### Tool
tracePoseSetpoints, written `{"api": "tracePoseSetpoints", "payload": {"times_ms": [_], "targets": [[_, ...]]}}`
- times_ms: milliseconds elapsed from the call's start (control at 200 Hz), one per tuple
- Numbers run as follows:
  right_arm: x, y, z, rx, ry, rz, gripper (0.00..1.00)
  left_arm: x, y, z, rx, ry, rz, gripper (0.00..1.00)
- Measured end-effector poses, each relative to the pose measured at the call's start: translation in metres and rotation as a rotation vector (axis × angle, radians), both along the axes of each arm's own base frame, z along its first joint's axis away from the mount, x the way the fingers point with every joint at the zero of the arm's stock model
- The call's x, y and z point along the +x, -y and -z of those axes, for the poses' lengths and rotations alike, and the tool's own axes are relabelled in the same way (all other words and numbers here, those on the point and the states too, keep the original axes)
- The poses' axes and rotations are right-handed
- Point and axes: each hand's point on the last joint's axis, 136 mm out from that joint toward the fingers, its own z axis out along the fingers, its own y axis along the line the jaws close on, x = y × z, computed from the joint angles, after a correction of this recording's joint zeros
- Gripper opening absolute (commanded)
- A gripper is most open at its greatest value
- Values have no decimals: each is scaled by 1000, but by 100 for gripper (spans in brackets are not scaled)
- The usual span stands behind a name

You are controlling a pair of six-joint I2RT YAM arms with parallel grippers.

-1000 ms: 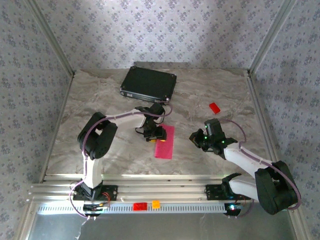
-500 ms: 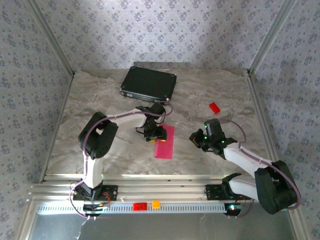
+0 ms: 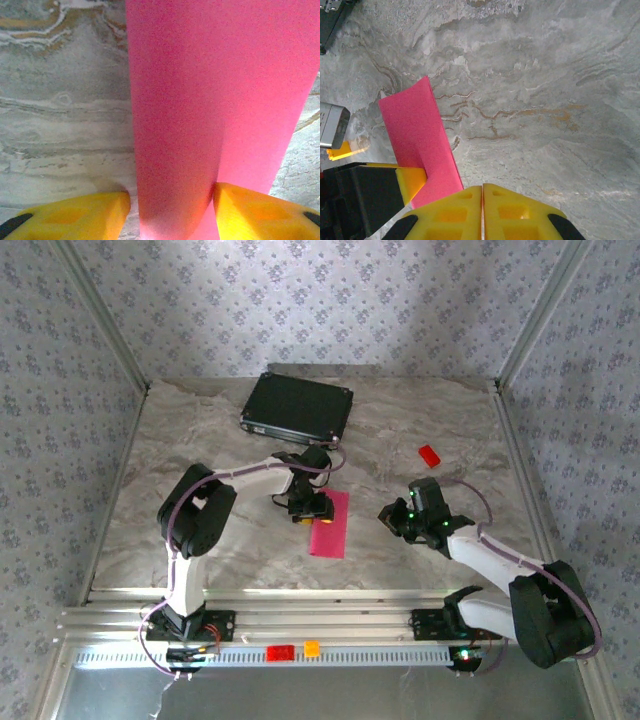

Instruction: Fold a paper plane with a square sheet of paper (pick it up from the middle)

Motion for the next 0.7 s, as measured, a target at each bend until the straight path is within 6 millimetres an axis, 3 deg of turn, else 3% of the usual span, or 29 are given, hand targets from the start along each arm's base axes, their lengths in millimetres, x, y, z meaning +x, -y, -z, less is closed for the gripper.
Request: {"api": "tracePoseSetpoints", "payload": {"times_ms": [465, 700], "targets": [[-2, -3, 0, 0, -1, -14, 10, -1, -1, 1, 5, -4, 0, 53], [-3, -28, 6, -9, -23, -112, 3, -1, -1, 1, 6, -5, 0, 53]]}}
